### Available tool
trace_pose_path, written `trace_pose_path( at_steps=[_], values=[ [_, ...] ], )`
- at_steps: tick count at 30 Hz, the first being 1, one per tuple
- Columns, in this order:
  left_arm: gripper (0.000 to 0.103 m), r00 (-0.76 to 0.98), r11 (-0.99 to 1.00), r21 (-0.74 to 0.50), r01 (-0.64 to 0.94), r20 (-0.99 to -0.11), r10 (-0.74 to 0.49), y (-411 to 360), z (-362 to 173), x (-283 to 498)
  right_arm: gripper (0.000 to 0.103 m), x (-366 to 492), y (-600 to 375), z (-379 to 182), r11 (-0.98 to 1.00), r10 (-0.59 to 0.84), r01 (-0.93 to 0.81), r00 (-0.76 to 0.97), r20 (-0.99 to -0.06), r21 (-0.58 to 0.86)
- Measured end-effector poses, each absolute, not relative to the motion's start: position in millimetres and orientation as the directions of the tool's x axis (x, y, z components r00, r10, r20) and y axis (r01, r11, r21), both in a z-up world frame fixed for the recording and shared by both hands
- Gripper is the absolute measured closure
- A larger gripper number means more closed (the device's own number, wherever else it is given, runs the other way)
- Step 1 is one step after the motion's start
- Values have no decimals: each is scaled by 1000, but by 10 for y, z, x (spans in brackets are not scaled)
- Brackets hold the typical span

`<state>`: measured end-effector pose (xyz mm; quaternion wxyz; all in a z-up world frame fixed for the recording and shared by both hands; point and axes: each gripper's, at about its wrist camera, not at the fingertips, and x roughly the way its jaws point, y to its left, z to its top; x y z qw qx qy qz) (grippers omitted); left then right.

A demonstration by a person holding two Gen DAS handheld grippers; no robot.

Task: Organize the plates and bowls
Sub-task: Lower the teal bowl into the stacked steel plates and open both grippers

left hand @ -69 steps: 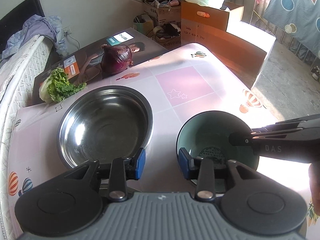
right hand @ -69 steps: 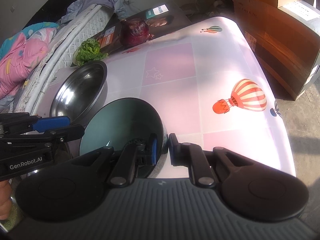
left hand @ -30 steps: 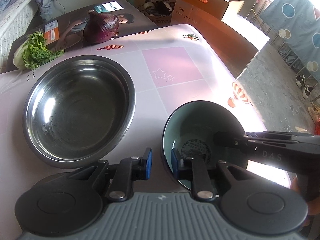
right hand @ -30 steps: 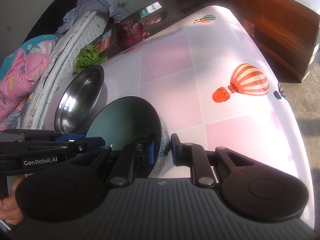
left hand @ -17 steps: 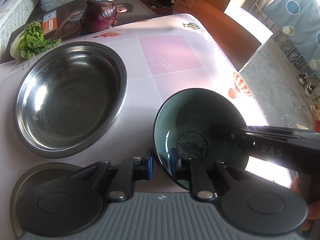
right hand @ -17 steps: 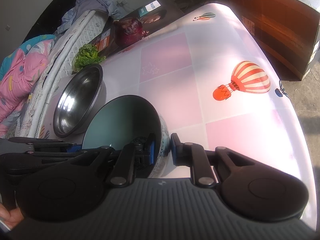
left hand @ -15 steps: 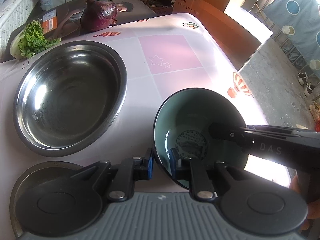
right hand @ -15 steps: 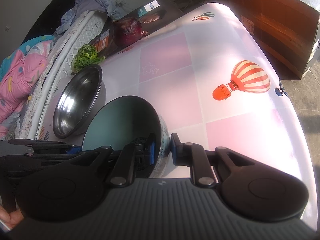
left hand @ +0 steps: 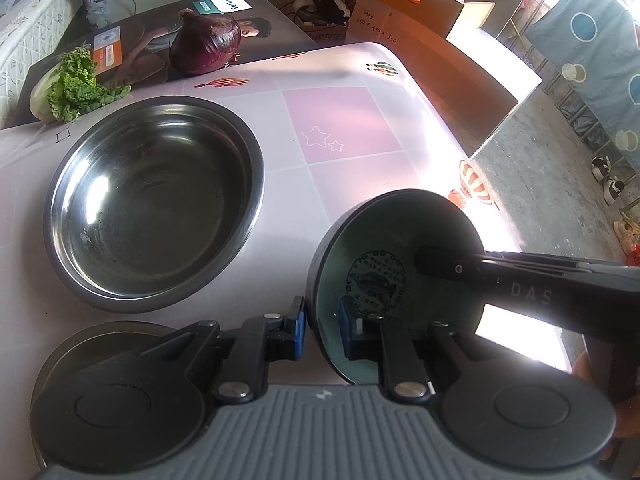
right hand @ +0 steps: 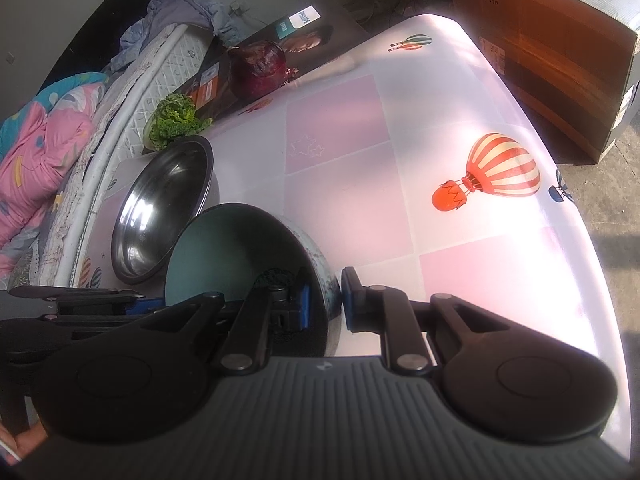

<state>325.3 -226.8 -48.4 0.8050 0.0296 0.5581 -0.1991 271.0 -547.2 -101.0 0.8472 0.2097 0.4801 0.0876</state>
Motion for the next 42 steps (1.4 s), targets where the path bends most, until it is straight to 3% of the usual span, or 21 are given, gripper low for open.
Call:
trace_pose_path(
  at_steps=[26,42],
  values=[
    [86,439,963,-195,187,-861,-259,-1238,54,3520,88,3260,-4475,-301,901,407,-106,540,-737,420],
    [85,438,979,-176,105,-876,-204,-845,-301,3949,88,3917,-3979,-723,887,437,-100,494,-751,451]
  ],
)
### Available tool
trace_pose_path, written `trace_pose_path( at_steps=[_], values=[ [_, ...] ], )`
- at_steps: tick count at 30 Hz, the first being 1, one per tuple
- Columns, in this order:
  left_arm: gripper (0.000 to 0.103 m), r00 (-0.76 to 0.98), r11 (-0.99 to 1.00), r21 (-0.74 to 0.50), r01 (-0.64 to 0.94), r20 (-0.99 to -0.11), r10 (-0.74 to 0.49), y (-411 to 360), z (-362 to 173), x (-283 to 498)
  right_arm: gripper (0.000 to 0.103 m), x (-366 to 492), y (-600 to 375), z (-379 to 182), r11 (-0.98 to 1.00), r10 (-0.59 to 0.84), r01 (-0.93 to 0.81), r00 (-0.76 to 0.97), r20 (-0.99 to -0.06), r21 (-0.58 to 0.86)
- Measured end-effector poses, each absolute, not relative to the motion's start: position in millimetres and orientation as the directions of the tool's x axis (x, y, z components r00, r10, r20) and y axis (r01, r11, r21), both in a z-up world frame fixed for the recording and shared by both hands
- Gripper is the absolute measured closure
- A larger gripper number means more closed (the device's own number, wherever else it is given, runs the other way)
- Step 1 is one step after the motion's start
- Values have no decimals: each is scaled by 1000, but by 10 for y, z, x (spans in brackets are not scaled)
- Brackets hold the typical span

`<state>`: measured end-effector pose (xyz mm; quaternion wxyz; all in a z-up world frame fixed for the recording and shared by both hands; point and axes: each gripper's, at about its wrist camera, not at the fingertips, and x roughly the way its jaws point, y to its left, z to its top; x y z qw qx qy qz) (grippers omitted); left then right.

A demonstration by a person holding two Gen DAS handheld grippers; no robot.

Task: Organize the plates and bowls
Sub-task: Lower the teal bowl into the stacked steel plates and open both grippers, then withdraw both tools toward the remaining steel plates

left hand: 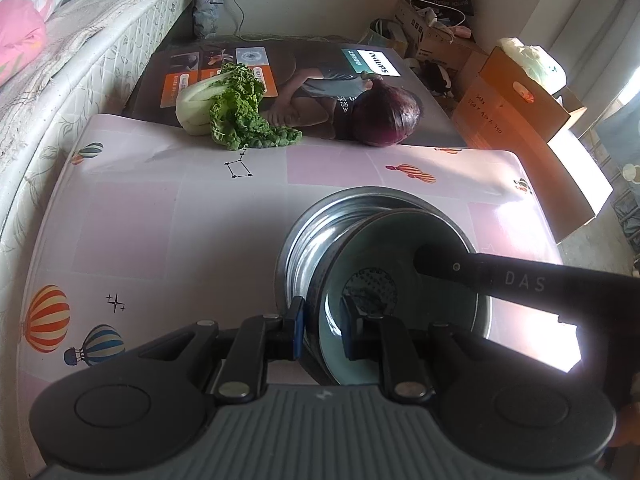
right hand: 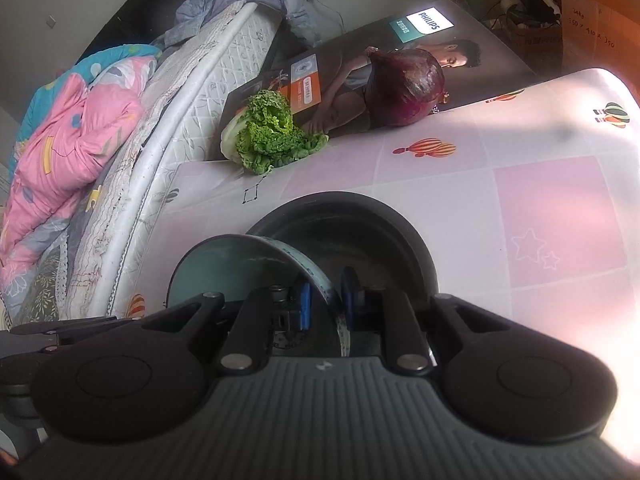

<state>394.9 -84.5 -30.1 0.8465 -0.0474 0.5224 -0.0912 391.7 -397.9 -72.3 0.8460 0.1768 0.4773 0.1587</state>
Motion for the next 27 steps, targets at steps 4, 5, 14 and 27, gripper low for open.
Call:
trace_pose_path(
  at_steps=[4,5,14,27],
  values=[
    [80,452,975,-185,121,-864,-220,-851,-337,3958,87,3940,-3984,-780,900,411,-106,529,-743,423],
    [78,459,974,-191,122,-859,-226,-844,-320,3949,86,3938,-4002,-765,900,408,-104,541,-735,422],
    [54,518,969,-208,131,-819,-246,-730,-61,3734,77,3653,-4220,-381,907,384,-131,650,-656,401],
    [10,666,954,-113,276,-694,-275,-230,528,2243,21,1648,-4508,117,934,301,-114,762,-574,338]
  ],
)
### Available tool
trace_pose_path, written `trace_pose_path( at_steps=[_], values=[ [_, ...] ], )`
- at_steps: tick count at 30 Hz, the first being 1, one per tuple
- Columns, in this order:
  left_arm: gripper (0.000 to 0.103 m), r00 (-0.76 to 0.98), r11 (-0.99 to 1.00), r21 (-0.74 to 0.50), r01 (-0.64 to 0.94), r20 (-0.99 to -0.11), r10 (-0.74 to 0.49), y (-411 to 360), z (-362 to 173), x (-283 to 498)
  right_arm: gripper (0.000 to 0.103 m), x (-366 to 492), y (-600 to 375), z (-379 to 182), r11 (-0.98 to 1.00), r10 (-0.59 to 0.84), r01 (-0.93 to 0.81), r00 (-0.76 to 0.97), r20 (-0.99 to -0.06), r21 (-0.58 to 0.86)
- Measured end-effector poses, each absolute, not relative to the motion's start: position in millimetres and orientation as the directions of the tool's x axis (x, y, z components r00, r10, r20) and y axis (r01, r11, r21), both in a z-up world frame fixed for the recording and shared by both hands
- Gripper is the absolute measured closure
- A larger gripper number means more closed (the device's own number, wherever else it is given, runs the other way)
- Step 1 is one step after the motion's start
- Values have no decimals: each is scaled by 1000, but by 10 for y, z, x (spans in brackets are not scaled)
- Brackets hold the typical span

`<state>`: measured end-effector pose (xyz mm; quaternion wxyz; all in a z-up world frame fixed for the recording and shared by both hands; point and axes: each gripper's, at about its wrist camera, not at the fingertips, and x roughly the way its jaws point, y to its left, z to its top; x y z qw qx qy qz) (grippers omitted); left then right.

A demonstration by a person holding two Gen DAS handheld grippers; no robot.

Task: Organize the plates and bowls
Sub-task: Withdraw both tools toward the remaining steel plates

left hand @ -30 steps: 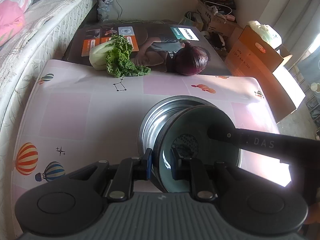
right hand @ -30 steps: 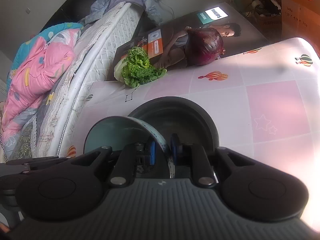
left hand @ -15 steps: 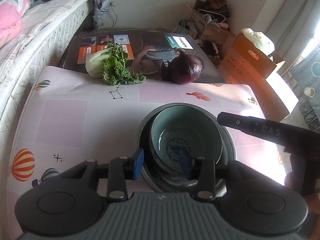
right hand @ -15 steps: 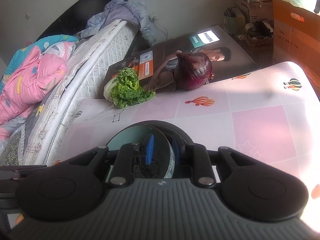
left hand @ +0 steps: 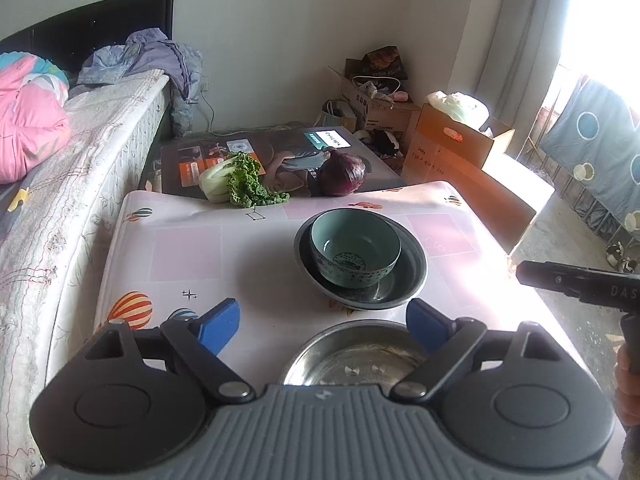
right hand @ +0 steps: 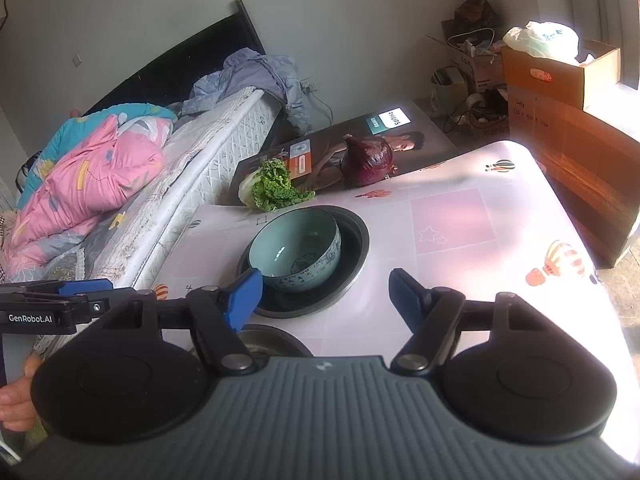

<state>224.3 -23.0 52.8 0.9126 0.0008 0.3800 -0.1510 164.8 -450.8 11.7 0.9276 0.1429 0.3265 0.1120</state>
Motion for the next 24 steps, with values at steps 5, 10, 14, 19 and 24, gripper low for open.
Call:
trace_pose_path(
  at_steps=[5,10,14,19,24],
  values=[
    [3,719,964,-57,258,-656,-231,121,545,1499,1,842,-4233,141,981,178,-96,798,-576,171],
    [3,716,982,-61,178,-676,-172,544,378,993,1,215,-3816,121,995,90,-102,813,-575,10],
    [3,703,989,-129,76,-696,-145,945,170,647,1,-67,-3506,60,993,98,-122,805,-585,-2],
    [3,679,984,-180,11,-720,-139,1319,-59,391,1,-249,-3081,-82,993,16,-77,827,-562,-85],
    [0,690,978,-210,2,-707,-153,1509,-189,277,1,-363,-2744,-175,987,-3,-82,848,-530,-137]
  ],
)
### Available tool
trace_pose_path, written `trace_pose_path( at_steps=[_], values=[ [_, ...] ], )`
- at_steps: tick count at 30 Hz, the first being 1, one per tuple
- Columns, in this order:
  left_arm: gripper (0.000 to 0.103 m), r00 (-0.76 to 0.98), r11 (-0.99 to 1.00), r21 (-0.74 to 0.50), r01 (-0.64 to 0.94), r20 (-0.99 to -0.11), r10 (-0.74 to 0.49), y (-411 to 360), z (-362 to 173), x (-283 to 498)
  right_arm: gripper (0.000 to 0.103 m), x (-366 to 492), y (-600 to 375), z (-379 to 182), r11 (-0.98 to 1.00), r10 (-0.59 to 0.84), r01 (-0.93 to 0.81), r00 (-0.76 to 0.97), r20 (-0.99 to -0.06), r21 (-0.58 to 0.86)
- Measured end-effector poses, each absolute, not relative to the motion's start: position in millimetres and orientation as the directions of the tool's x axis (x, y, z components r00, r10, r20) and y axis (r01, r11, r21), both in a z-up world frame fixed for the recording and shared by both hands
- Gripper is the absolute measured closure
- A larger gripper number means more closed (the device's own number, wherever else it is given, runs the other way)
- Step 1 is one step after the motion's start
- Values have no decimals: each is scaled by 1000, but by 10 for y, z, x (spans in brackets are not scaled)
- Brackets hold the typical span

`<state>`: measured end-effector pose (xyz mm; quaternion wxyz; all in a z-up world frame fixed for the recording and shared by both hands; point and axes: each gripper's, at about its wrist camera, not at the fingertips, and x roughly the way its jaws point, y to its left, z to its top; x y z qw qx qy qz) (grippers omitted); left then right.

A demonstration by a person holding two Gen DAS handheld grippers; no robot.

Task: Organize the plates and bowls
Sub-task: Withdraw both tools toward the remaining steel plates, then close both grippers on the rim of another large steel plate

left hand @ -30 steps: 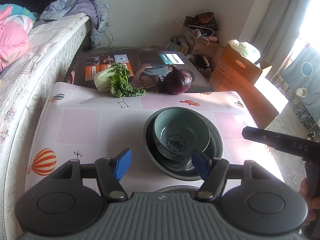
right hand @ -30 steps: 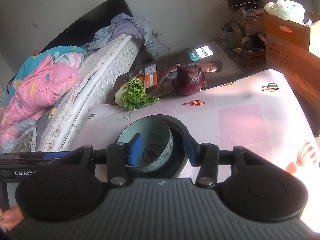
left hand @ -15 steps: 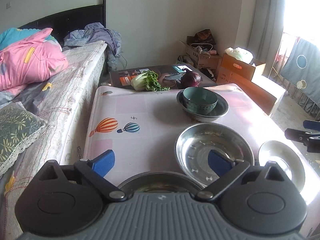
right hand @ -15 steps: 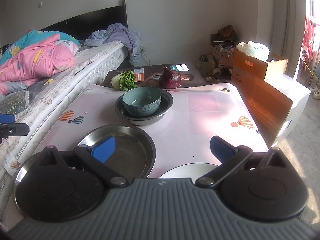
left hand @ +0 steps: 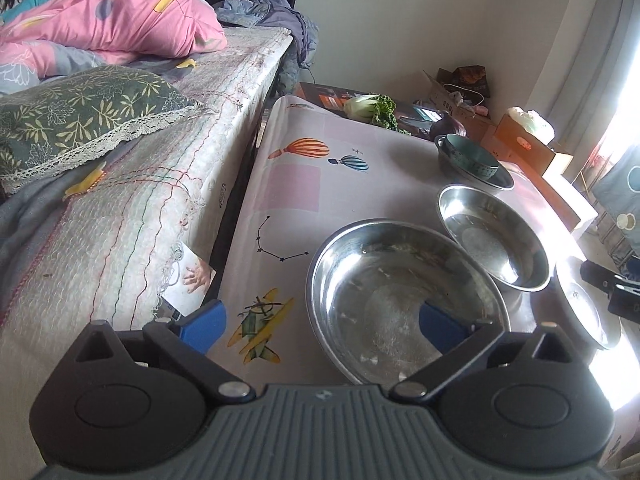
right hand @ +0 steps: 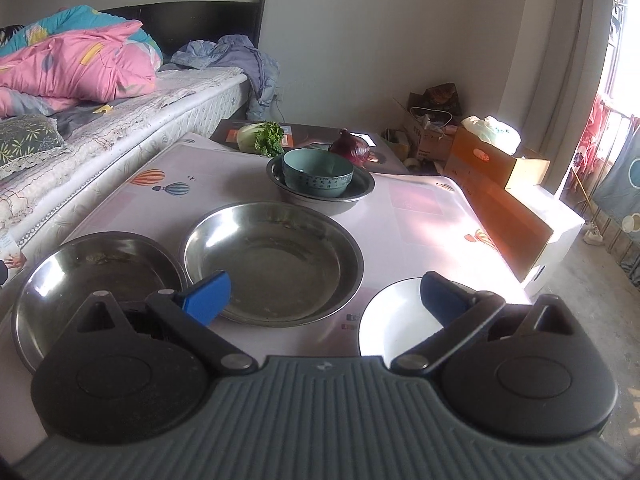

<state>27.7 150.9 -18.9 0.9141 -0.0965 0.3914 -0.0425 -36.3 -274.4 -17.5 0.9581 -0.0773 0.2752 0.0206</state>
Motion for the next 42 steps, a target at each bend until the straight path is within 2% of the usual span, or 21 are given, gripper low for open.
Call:
trace_pose_path(
  at_steps=[4,9,13,19,25,27,30,34,37,40,42],
  values=[
    [0,701,973,-231,21,-690,-179,1561,-226,252,1,-400,-2661,-209,987,128,-159,836,-534,-11],
    [0,706,964,-258,62,-671,-225,1572,-255,195,1,-408,-2642,-306,978,208,-157,820,-533,139],
    [0,702,965,-253,73,-674,-230,1522,-346,163,1,-322,-2628,-486,948,296,-162,760,-578,272],
    [0,678,982,-161,98,-712,-184,1351,-490,207,4,-203,-2483,-748,938,334,-179,704,-627,298],
    [1,680,990,-107,96,-719,-144,1264,-551,347,23,-10,-2452,-907,926,364,-184,667,-650,329],
    [4,684,991,-94,100,-716,-137,1250,-571,402,29,61,-2452,-937,919,382,-191,652,-654,346],
    [12,681,991,-76,108,-721,-129,1212,-607,476,39,181,-2448,-978,908,406,-197,630,-662,369],
    [30,659,993,-57,105,-743,-112,1158,-659,568,58,296,-2420,-1015,903,418,-202,611,-672,379],
    [36,644,992,-74,103,-755,-123,1147,-678,602,73,328,-2377,-1031,900,430,-222,596,-678,375],
    [44,628,989,-91,117,-765,-144,1123,-683,603,75,303,-2343,-1019,899,435,-242,593,-678,365],
    [45,622,989,-91,120,-769,-146,1100,-680,586,77,274,-2351,-1020,893,448,-247,583,-678,377]
  ],
)
